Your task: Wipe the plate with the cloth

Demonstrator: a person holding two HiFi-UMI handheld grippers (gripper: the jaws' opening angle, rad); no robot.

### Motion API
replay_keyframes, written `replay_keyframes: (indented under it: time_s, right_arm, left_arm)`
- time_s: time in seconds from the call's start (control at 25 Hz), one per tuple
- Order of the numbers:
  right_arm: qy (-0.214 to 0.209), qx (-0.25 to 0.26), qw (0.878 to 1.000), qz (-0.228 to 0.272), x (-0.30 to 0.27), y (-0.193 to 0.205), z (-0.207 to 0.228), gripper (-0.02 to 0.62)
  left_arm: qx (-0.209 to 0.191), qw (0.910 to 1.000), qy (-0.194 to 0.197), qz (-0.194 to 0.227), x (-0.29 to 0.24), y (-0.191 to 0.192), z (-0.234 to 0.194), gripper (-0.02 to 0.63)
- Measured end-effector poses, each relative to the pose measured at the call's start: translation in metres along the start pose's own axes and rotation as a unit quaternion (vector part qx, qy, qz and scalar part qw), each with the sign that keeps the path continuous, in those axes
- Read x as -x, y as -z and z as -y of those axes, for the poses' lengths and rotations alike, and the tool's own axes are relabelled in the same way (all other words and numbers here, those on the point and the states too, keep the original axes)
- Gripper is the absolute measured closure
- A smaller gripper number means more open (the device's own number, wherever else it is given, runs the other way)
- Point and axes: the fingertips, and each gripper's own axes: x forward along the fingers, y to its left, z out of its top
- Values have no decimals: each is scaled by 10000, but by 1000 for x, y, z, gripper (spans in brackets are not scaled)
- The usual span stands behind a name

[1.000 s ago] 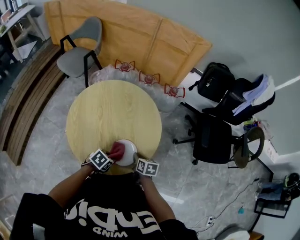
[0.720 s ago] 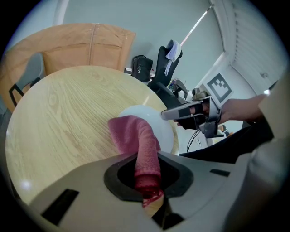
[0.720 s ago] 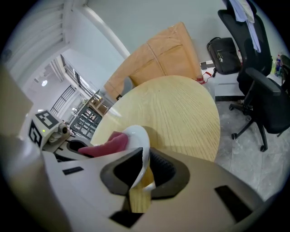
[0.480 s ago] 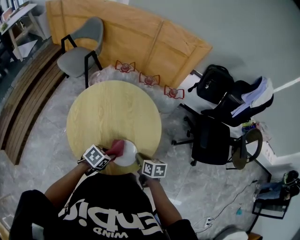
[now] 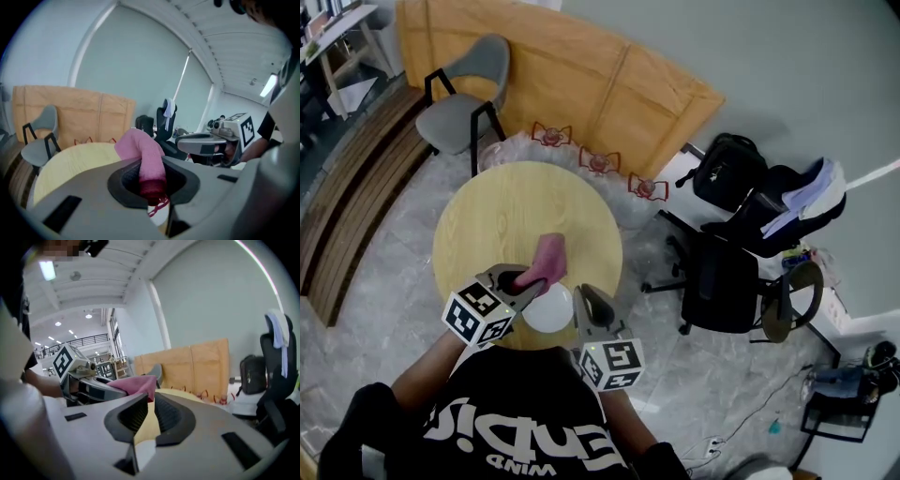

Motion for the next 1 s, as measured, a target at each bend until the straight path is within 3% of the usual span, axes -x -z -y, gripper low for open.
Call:
replay_keyframes:
  time_s: [0.2,0.44,0.6,1.0]
  right_arm:
    - [459,925,9899,972,24,-66,-8,549]
    - [605,1047,9834,1354,32,-74,-13,565]
    - [626,975,9836,1384,32,-73,-14,571]
    - [757,1022,9830,1325,33,-69,-12,574]
  left_arm:
    - [-562,9905,-354,1207,21,-49,12,554]
    - [-985,9698,-793,2085,42,-67,20,554]
    - [-934,9624,-1075,2314,49,-72,20,554]
    - [-968,9590,-1228,2362,52,-74,21,554]
